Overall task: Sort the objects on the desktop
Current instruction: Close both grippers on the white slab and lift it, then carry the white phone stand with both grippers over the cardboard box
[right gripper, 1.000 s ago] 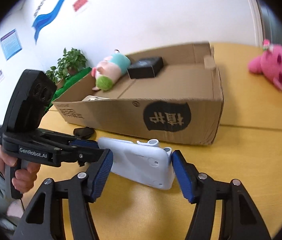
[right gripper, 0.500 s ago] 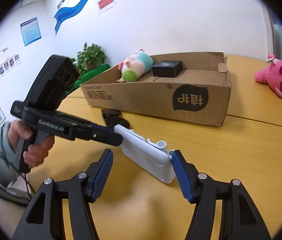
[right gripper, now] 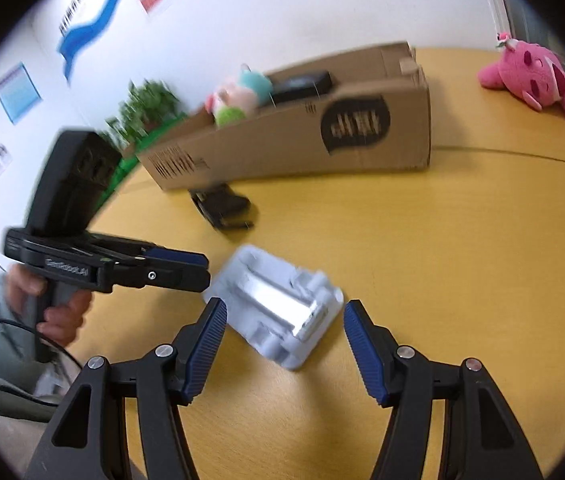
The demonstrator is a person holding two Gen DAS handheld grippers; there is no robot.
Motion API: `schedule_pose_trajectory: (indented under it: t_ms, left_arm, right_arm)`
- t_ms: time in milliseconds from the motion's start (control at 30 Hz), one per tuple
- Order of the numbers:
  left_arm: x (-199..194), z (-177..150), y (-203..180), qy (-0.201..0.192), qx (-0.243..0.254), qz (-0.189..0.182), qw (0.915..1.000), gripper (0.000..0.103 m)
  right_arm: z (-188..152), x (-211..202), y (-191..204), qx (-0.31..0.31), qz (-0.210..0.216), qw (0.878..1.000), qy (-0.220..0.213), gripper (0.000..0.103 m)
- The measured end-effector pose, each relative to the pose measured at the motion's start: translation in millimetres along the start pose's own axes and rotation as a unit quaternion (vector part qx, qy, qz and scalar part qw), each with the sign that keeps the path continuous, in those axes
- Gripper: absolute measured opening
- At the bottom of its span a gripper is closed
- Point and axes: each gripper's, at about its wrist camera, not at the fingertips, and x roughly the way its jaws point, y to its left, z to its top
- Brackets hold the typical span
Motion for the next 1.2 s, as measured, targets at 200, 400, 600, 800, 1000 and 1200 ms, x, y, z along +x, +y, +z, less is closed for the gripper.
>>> schedule_pose_trajectory:
  t_ms: [200,400,600,800,1000,1200]
  left_arm:
    - [7,-4,-5,0.003,0.013,0.013,0.9998,0.044]
    - [6,-4,4,0.005,0.002,0.008,1.0,0.033]
    - [3,-1,-1,-0.001,0.004,0.011,0.9999,0.032]
    - [-15,18,-24,-0.023,0.031,0.002,0.9992,0.023]
    - [-41,57,-44,-0.069,0.063,-0.012,0.9956,0.011]
    - [-59,79,-34,-0.097,0.053,0.008,0.9938,0.011]
  right_arm:
    - [-11,22,11,-0.018,-0.032,0.999,0.032,0.05]
    - [-8,20,0,-0.004,-0.034,0.999,0.028,0.036]
    - [-8,18,5,-0.012,-0.052,0.998,0.019,0.033]
    - [8,-8,1,-0.009,-0.06,0.998,-0.028,0.03]
    - [35,-37,-13,-0.004,-0.084,0.994,-0.07,0.027]
    - [68,-37,-8,-0.026,-0.083,0.992,-0.096,0.025]
